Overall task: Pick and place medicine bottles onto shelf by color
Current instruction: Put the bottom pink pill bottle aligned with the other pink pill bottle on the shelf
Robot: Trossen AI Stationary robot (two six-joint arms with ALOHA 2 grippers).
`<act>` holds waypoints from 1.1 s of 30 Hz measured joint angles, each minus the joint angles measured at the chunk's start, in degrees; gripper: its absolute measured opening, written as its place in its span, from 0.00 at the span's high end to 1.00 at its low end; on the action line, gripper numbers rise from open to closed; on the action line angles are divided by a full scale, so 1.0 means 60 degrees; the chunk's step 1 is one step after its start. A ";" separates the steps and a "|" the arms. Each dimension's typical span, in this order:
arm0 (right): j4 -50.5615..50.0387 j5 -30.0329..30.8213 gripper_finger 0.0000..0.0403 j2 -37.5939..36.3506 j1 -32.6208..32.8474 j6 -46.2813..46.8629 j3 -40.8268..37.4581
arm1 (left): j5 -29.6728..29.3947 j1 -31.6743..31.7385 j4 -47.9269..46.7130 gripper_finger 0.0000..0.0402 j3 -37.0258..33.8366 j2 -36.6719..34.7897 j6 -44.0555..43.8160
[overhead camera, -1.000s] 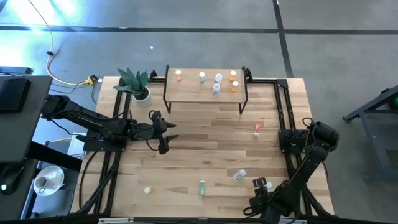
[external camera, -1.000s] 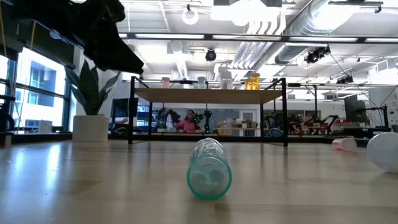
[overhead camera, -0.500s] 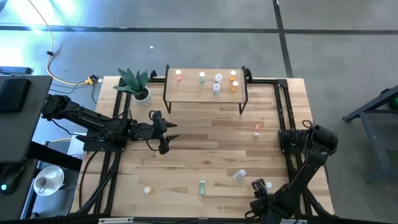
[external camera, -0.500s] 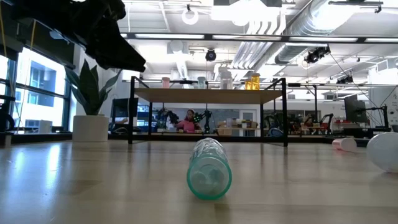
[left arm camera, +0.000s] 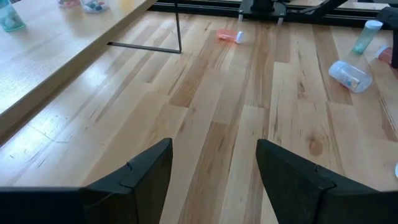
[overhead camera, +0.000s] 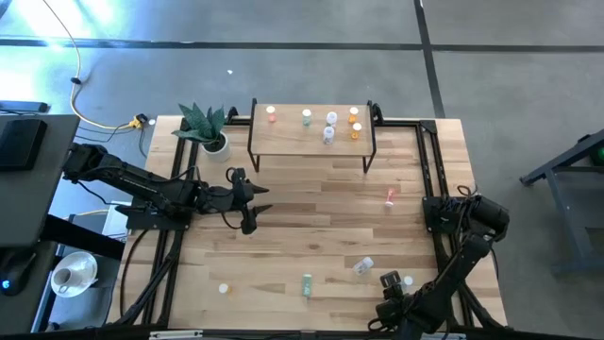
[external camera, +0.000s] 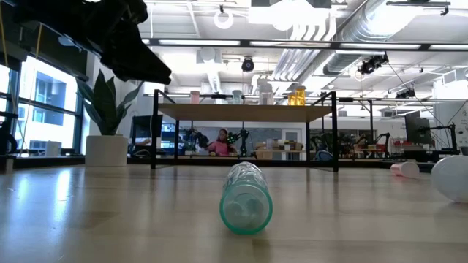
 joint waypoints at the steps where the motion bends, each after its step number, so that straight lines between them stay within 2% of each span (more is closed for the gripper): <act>1: 0.0034 -0.0025 0.61 -0.0002 -0.0045 0.0124 -0.0003 | 0.0000 0.0000 0.0000 0.44 0.0000 0.0000 0.0002; 9: 0.0111 -0.0203 0.63 0.0004 -0.0170 0.0420 -0.0003 | 0.0004 0.0000 0.0000 0.44 0.0000 0.0000 0.0003; 20: 0.0265 0.0166 0.81 0.0021 -0.0185 0.0144 -0.0003 | 0.0004 0.0000 0.0000 0.44 0.0000 -0.0001 0.0003; 23: 0.0279 0.0731 0.80 0.0026 -0.0185 0.0130 -0.0003 | 0.0004 0.0000 0.0001 0.44 0.0000 0.0000 0.0035; 28: 0.0154 0.2212 0.78 0.0005 -0.0408 0.0270 0.0213 | 0.0005 0.0000 0.0348 0.44 0.0000 -0.0002 0.0880; 33: 0.0098 0.2948 0.79 -0.0011 -0.1161 -0.0255 0.0868 | 0.0036 0.0000 0.0825 0.44 0.0000 -0.0004 0.1618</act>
